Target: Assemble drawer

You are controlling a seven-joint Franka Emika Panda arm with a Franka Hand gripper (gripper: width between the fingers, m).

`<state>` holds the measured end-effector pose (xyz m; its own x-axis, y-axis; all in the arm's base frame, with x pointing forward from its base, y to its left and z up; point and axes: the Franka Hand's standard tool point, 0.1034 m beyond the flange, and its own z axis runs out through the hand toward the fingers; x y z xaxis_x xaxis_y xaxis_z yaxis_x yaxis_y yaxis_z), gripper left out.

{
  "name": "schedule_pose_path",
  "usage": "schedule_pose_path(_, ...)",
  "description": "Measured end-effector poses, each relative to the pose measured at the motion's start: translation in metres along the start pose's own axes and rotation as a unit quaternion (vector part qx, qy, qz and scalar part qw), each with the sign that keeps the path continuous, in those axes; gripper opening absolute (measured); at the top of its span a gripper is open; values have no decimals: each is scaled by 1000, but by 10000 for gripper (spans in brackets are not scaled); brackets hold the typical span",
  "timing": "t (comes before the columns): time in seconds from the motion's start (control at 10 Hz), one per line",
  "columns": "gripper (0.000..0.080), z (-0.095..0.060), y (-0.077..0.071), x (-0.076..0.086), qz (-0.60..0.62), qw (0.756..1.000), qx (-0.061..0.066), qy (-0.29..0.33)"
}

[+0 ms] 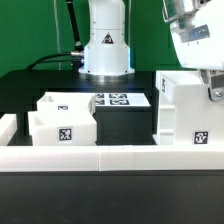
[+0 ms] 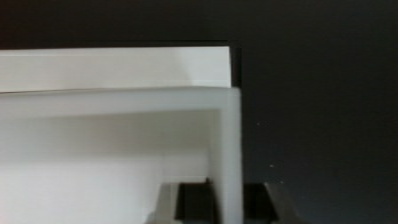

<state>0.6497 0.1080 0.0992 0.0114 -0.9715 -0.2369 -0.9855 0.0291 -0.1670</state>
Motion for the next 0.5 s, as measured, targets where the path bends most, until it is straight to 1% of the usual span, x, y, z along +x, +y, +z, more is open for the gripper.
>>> schedule_pose_path(0.1, 48, 0, 0, 0, -1, 1000, -3, -1)
schedule_pose_path(0.2, 126, 0, 0, 0, -3, 1000, -2, 0)
schedule_pose_path(0.3, 126, -1, -1, 0, -4, 1000, -1, 0)
schedule_pose_path(0.4, 261, -3, -1, 1, -28, 1000, 2, 0)
schedule_pose_path(0.5, 444, -6, 4, 6, -79, 997, 5, 2)
